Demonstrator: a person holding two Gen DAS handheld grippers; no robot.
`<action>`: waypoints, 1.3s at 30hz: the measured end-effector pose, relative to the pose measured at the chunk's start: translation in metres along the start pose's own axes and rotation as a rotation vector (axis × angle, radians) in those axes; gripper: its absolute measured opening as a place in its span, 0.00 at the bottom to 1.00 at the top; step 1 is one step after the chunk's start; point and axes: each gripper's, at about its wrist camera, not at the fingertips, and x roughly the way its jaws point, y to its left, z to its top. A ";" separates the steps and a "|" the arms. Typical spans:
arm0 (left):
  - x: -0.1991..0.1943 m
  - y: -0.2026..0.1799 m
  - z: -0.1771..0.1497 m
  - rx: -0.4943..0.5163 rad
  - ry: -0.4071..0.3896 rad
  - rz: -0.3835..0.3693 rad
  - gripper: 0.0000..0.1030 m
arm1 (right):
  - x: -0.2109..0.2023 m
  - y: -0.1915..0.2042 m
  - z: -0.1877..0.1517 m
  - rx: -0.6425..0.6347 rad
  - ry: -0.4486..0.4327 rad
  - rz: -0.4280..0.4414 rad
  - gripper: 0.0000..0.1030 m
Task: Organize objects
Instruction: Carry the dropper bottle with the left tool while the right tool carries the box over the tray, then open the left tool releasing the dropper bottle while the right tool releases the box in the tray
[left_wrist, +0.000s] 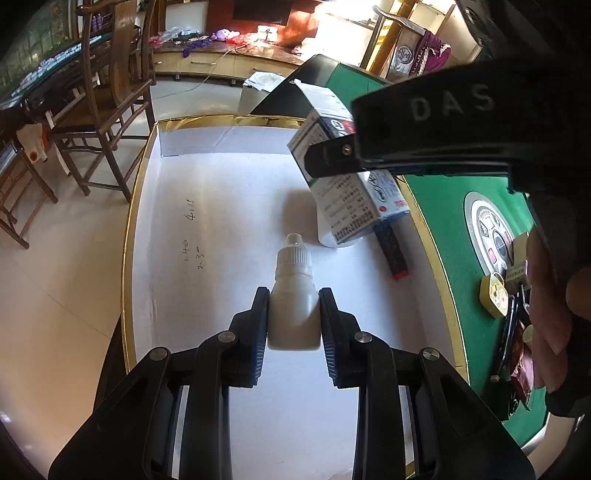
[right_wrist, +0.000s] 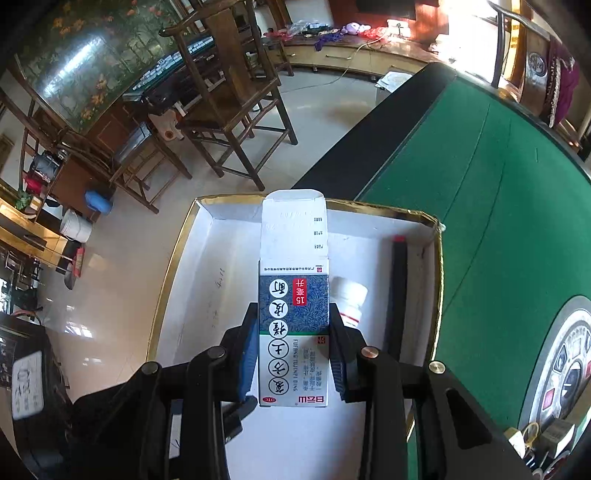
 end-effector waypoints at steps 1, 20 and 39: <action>0.002 0.002 0.001 0.001 0.002 0.004 0.25 | 0.004 0.002 0.003 -0.006 0.003 0.000 0.32; 0.022 -0.003 -0.002 -0.015 0.000 0.037 0.25 | 0.041 -0.005 0.007 -0.021 0.045 -0.068 0.33; -0.013 0.000 -0.003 -0.071 -0.059 -0.043 0.51 | -0.064 -0.045 -0.055 0.111 -0.100 0.044 0.39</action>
